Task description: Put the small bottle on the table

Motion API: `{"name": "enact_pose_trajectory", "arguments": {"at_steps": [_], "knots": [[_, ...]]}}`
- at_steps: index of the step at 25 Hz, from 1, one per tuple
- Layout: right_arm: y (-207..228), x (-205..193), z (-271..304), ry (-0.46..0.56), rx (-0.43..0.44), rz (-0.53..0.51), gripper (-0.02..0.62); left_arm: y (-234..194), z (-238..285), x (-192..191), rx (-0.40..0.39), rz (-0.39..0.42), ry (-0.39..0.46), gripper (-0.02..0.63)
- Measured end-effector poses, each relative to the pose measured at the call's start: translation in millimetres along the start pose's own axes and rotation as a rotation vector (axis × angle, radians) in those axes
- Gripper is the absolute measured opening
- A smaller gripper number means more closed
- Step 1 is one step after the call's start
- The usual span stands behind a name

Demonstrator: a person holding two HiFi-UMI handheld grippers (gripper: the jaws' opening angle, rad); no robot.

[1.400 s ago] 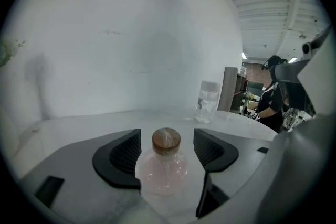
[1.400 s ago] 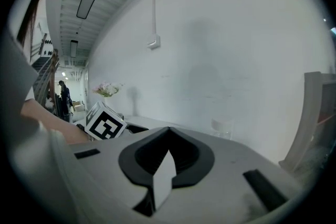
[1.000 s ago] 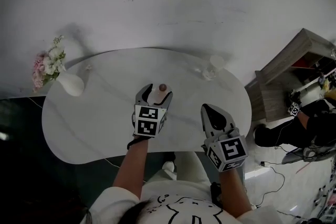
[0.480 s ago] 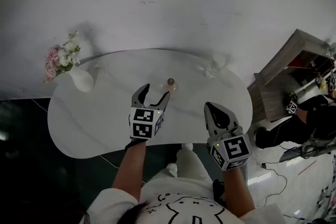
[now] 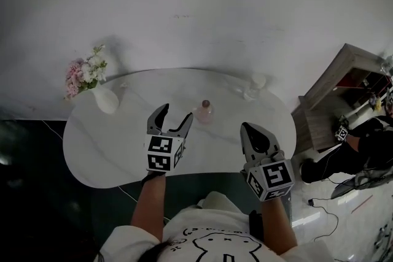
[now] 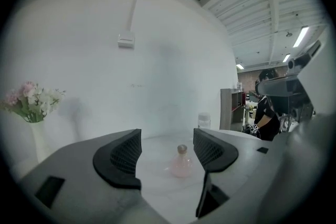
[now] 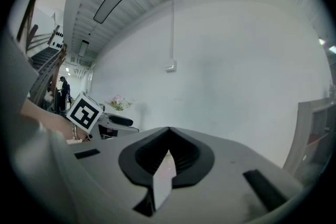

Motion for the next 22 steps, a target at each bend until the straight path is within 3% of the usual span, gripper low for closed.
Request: {"name": "enact_pose_trajectory", "arguments": {"at_steps": [10,17,19,22], "knots": [[15.5,23.6,-12.5,0.032,-0.010,-0.016,-0.006,-6.1,-26.7,31.5,0.065,-0.011,0.070,0.249],[19.9,36.2,-24.5,0.044,0.007,-0.022,-0.006,-5.4,-57.1,53.9,0.127,-0.007,0.117,0.110],[21.4,40.3,-25.8,0.055,0.009,-0.022,-0.006,-5.7,-64.8,59.1,0.132,-0.003,0.129,0.005],[20.7,47.2,-27.8,0.064,0.021,-0.025,-0.006,-5.1,-76.0,69.3,0.134,0.007,0.146,0.005]]}}
Point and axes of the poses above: the fingertips, and each gripper's own axes: z forward along the fingers, y to its right, x out of its top, the point moved 6 cm from there along -z, backward along the fingers, and after that the axes turned 9 degrees about x, right-handed, at the moved point
